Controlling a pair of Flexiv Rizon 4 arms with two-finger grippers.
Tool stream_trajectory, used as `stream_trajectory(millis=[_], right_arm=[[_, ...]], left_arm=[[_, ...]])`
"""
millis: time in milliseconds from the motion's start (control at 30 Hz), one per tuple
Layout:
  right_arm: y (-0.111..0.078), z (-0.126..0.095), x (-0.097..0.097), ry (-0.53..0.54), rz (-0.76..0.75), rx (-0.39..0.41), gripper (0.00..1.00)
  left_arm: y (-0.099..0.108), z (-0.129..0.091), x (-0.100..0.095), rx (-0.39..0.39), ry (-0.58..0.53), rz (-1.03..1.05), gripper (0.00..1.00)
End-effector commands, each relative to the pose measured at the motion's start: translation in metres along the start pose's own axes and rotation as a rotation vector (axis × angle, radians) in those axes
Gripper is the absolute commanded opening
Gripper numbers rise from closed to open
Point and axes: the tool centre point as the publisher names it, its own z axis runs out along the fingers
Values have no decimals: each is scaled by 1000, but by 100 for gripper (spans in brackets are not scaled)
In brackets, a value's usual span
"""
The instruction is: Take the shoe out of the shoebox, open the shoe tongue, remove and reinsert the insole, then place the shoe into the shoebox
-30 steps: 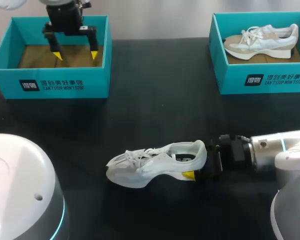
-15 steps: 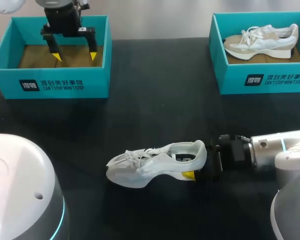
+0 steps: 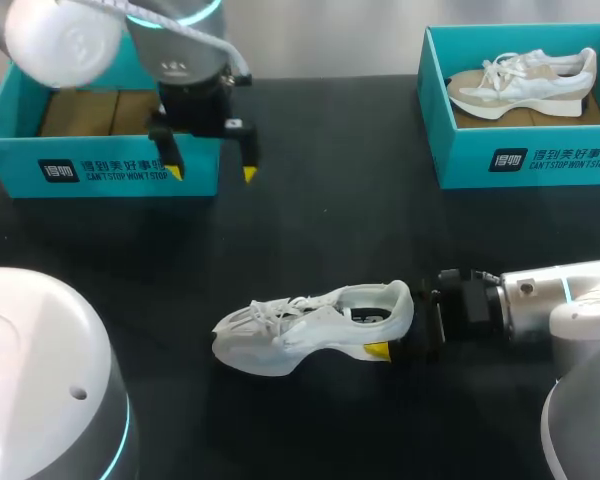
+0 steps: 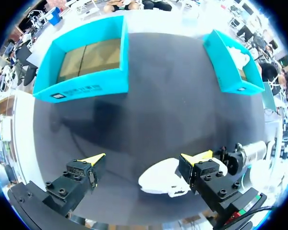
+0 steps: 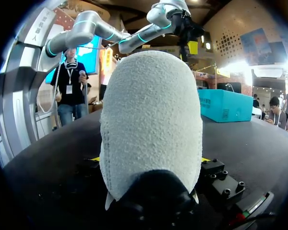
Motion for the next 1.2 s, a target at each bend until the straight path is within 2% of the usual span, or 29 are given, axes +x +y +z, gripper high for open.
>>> stream_trajectory(millis=[33, 167, 667, 733, 767, 867, 1100, 1200], right_arm=[[0, 0, 0, 1, 1, 3, 0], [0, 0, 0, 1, 1, 3, 0], [0, 0, 0, 1, 1, 3, 0], [0, 0, 0, 1, 1, 3, 0], [0, 0, 0, 1, 1, 3, 0], [0, 0, 0, 1, 1, 3, 0], [0, 0, 0, 1, 1, 3, 0], [0, 0, 0, 1, 1, 3, 0]], left_arm=[[14, 0, 14, 7, 7, 9, 100], [24, -10, 25, -46, 50, 25, 100], [28, -13, 28, -34, 47, 41, 100], [41, -3, 42, -18, 3, -45, 100], [45, 0, 47, -47, 2, -50, 100], [65, 5, 63, -40, -15, -47, 100], [78, 10, 94, -37, -13, -63, 100], [91, 15, 108, -55, -11, -70, 100]])
